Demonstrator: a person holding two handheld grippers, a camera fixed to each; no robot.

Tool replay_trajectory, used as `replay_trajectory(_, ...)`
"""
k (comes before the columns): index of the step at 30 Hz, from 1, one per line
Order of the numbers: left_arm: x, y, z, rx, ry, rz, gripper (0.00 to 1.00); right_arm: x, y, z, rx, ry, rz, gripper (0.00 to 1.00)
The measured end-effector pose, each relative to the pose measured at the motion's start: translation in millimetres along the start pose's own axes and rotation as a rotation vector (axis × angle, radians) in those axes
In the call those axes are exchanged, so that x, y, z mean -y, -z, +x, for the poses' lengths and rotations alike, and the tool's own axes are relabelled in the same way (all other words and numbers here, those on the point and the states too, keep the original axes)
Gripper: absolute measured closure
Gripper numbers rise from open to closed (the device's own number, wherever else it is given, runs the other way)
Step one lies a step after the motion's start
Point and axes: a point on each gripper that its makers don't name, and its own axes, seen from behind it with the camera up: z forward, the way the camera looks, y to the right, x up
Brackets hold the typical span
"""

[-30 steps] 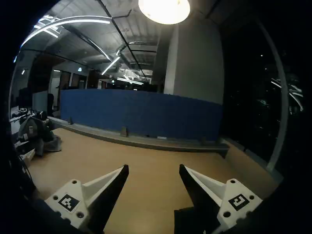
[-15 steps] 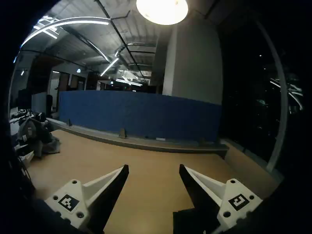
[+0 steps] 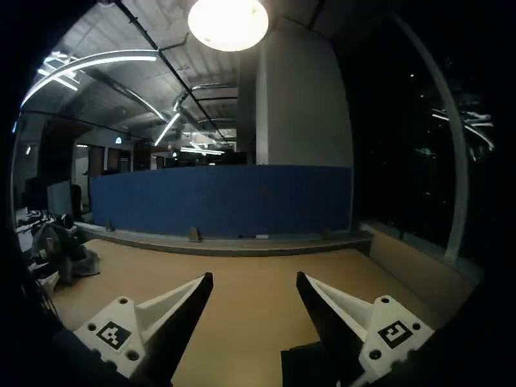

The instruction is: Fold towel

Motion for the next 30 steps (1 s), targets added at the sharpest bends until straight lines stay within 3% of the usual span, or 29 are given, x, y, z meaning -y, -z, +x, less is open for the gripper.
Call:
replay_trajectory(6,0.0,0.4,0,0.0,0.0,0.0,0.05,-20,3.8,-5,-0.041,-0.058,-0.002,0.0)
replay_trajectory(12,0.5,0.9,0,0.0,0.0,0.0,0.04,-25,4.5,-13,-0.079,-0.103,0.01,0.0)
replay_trajectory(30,0.7,0.1,0,0.0,0.0,0.0,0.04,-23,-6.7,-90,-0.06,-0.148,0.013,0.0)
